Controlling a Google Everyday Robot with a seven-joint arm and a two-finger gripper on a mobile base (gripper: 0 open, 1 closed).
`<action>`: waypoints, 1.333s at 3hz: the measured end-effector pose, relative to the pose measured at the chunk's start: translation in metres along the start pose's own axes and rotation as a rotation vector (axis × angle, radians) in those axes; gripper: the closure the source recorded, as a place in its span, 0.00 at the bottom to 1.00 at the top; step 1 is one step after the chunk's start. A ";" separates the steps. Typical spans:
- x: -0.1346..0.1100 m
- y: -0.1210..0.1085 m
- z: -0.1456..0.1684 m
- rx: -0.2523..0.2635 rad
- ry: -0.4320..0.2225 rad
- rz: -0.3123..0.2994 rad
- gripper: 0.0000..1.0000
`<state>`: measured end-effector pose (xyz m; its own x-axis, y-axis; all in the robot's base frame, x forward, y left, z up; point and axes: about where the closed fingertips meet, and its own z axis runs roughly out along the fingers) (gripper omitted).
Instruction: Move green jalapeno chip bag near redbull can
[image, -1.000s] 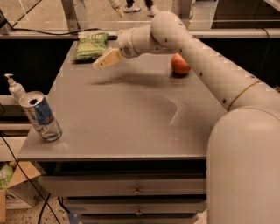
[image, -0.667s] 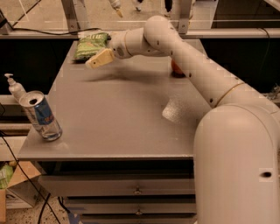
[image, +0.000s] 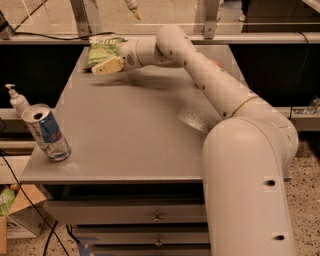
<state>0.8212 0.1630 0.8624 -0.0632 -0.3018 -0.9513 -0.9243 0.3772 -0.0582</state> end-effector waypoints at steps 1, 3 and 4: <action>0.006 -0.002 0.008 -0.014 -0.003 0.019 0.41; 0.015 0.000 0.007 -0.018 0.008 0.028 0.87; -0.005 0.012 -0.010 -0.007 0.016 -0.047 1.00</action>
Offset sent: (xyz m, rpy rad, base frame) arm 0.0070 -0.0040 -0.0212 0.0090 0.0495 0.0028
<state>0.8065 0.1607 0.8690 -0.0255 -0.3328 -0.9427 -0.9292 0.3558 -0.1004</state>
